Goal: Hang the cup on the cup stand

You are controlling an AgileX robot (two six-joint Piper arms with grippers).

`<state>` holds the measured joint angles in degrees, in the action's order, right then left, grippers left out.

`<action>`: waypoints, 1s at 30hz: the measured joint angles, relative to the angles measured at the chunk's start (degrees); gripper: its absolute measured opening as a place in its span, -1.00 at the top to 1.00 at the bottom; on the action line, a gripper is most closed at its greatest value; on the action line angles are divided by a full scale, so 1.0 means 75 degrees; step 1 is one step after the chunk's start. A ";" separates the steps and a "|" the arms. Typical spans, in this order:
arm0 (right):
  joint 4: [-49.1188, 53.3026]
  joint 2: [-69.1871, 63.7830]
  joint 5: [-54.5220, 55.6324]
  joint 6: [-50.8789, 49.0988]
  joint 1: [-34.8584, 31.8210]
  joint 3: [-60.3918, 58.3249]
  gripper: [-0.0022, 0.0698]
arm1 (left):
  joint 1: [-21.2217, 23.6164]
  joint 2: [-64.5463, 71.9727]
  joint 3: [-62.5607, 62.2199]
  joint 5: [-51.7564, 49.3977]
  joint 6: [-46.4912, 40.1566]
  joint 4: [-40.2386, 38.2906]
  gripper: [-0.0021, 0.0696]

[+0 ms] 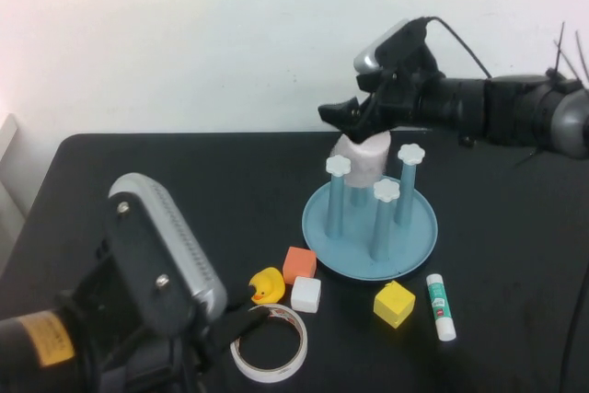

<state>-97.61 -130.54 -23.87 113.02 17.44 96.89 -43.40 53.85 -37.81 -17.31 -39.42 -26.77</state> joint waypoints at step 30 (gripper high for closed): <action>0.2461 0.6109 -0.4542 -0.2721 -0.0525 -0.2356 0.91 | 0.0000 -0.7142 0.2155 -0.3436 0.8215 0.6302 0.94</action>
<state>-79.15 -84.72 -57.93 92.61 13.50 79.22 -43.40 0.29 -21.65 -43.08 22.19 20.50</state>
